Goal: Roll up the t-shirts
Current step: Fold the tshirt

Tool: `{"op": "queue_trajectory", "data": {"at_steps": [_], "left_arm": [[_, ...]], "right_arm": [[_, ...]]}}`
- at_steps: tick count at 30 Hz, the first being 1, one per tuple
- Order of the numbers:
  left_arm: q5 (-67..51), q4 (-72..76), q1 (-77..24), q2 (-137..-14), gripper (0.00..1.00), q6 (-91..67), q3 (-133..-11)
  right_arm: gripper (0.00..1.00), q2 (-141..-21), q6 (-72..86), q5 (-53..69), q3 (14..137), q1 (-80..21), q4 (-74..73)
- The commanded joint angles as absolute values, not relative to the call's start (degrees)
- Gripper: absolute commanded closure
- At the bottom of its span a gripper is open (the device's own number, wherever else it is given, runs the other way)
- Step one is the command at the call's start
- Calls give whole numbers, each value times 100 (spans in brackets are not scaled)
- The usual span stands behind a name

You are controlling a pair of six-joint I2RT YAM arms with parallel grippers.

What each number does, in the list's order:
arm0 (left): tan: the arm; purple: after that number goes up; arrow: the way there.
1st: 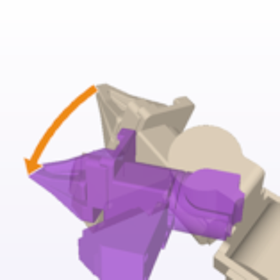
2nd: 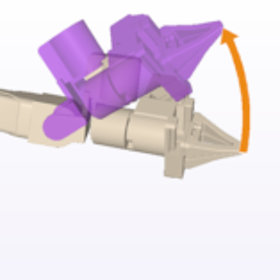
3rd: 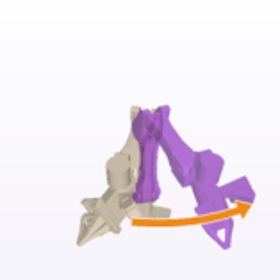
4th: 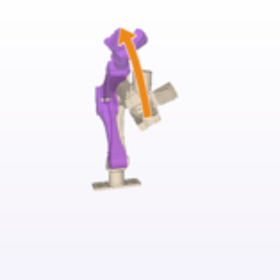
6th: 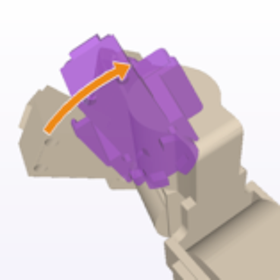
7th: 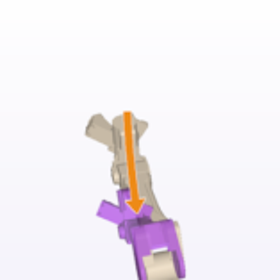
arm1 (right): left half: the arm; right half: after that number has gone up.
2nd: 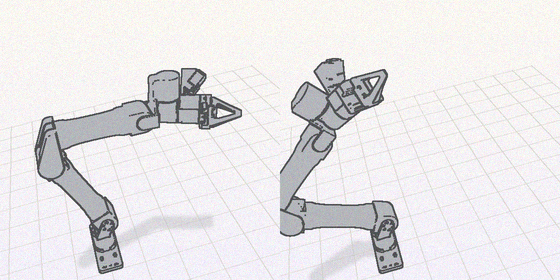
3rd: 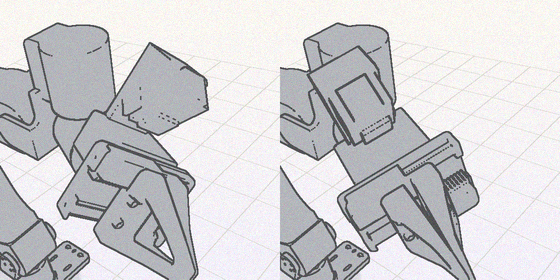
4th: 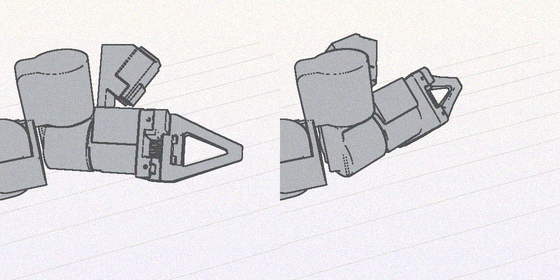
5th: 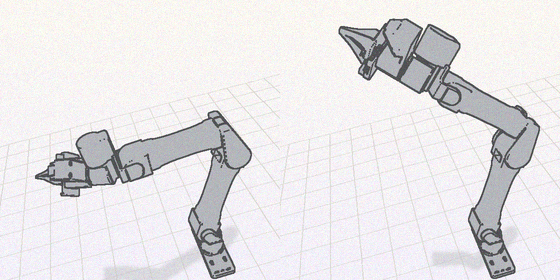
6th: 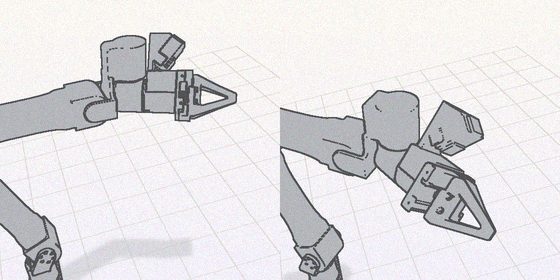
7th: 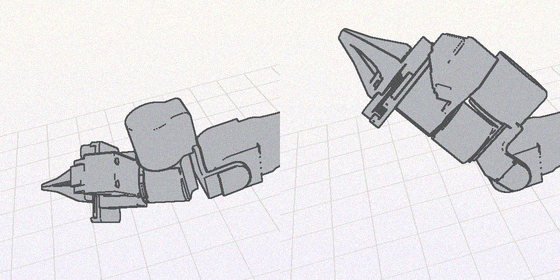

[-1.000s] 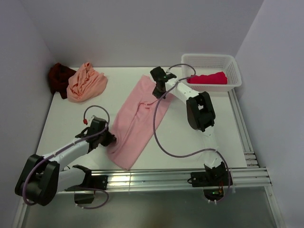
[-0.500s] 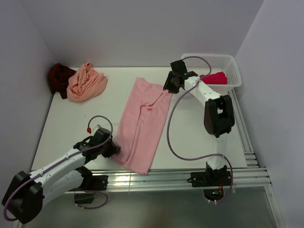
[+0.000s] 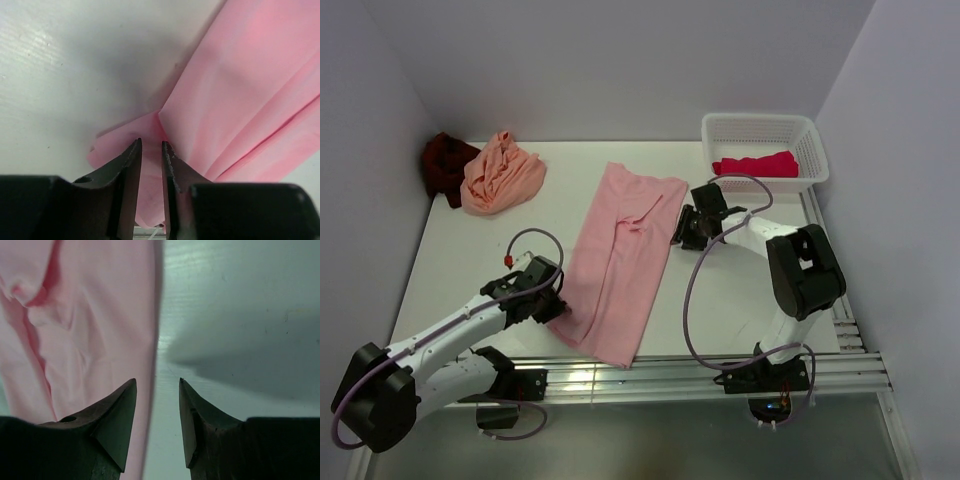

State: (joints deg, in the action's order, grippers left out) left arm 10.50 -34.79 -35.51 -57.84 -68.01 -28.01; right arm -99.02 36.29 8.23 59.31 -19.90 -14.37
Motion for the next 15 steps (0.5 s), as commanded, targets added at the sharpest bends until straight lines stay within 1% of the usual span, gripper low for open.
{"op": "queue_trajectory", "data": {"at_steps": [1,7,15], "left_arm": [[1345,-3656,-3586,-5705,72,-6513,-3155],[1292,-3569,-3586,-5458,73,-6548,-3024],[1178,-3331,-3586,-5616,75,-6530,-2795]], "right_arm": [[53,-9765,3673,1125,5696,-2065,-607],[52,-9826,3788,1371,5318,-2092,-229],[53,-10195,4025,1328,5335,-2101,-53]]}}
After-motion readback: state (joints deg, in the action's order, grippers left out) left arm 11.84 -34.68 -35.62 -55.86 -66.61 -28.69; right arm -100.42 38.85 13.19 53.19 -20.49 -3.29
